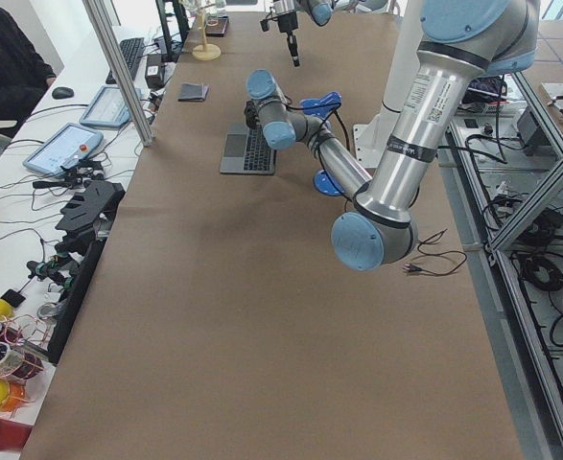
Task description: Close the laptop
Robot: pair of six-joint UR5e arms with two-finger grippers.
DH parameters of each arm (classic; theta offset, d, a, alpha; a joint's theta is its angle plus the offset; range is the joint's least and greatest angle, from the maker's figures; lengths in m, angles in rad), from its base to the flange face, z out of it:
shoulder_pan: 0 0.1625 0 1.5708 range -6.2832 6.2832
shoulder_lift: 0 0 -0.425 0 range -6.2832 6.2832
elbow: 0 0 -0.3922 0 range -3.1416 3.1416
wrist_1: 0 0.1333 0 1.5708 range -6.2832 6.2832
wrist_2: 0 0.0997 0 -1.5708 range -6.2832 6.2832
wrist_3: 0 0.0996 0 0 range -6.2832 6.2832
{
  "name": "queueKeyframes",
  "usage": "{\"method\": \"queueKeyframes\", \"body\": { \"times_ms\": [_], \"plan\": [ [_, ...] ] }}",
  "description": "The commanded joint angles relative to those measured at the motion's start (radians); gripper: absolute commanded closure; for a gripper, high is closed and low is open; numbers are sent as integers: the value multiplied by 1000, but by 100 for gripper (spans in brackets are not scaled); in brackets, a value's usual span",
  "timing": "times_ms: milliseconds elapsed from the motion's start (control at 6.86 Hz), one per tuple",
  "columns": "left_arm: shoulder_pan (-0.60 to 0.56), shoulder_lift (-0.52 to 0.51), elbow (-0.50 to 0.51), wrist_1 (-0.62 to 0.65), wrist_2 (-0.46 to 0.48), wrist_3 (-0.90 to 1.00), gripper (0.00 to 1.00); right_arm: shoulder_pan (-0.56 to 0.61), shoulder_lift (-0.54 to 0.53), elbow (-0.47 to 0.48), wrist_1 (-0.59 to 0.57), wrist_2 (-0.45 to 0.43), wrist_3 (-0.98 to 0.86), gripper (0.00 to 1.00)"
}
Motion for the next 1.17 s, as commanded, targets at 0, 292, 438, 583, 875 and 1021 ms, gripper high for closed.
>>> {"method": "queueKeyframes", "body": {
  "times_ms": [0, 292, 438, 583, 875, 1021],
  "plan": [
    [50, -15, 2, 0, 6, -42, 100, -86, 31, -7, 2, -87, 2, 100],
    [89, -37, 22, 2, 10, -62, 100, -100, 86, -63, 2, -120, 2, 100],
    [90, -41, 30, 2, 10, -61, 100, -100, 118, -96, 2, -144, 2, 100],
    [91, -54, 45, 0, 10, -61, 100, -98, 138, -125, 21, -161, 2, 100],
    [91, -61, 54, 0, 9, -56, 100, -79, 145, -156, 75, -164, 2, 100],
    [84, -74, 57, 0, 10, -55, 100, -60, 154, -160, 75, -164, 2, 100]
  ]
}}
